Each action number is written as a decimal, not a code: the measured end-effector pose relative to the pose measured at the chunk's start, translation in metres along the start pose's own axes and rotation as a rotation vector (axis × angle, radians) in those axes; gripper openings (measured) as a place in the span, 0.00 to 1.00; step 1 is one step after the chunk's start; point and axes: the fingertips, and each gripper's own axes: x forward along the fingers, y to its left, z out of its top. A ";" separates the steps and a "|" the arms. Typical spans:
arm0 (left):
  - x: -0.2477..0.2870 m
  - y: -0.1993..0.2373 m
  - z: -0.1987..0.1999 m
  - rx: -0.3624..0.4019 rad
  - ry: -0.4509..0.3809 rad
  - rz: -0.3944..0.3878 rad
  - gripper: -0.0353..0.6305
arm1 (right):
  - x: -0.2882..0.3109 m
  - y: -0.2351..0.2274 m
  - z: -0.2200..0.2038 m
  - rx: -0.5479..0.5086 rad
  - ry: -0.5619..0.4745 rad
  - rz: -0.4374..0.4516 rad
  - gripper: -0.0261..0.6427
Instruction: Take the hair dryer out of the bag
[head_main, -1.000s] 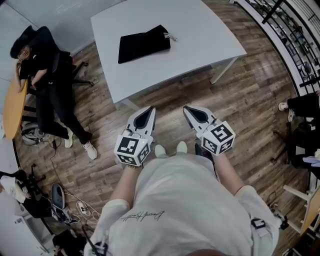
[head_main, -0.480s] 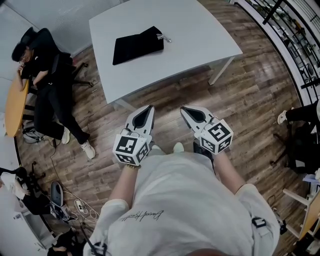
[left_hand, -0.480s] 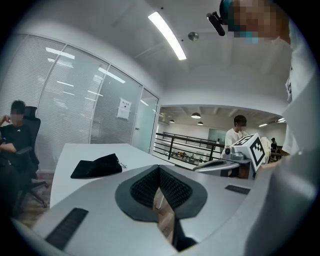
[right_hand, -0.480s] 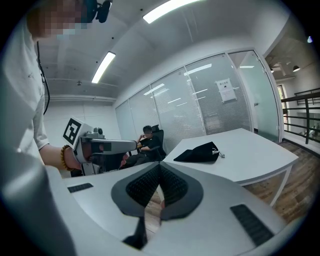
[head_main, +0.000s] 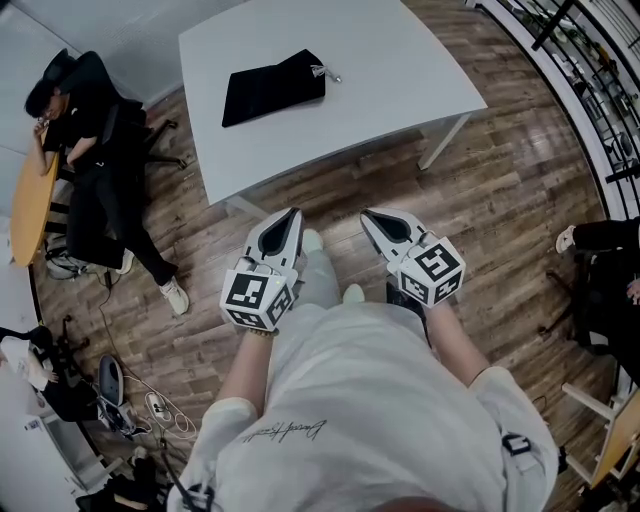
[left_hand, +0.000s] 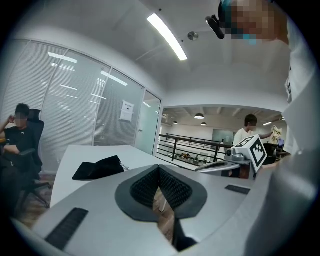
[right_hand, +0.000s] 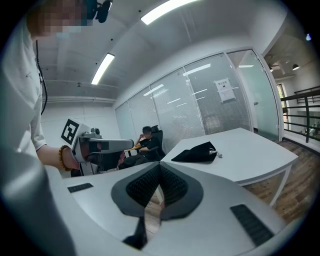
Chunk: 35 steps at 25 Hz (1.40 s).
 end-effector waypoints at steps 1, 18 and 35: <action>0.003 0.002 0.000 -0.001 -0.001 0.000 0.07 | 0.003 -0.003 0.000 -0.003 0.006 -0.007 0.07; 0.104 0.074 0.023 -0.014 0.002 -0.072 0.07 | 0.085 -0.062 0.032 -0.041 0.037 0.003 0.07; 0.175 0.151 0.055 -0.018 0.033 -0.146 0.07 | 0.162 -0.119 0.073 -0.011 0.064 -0.057 0.07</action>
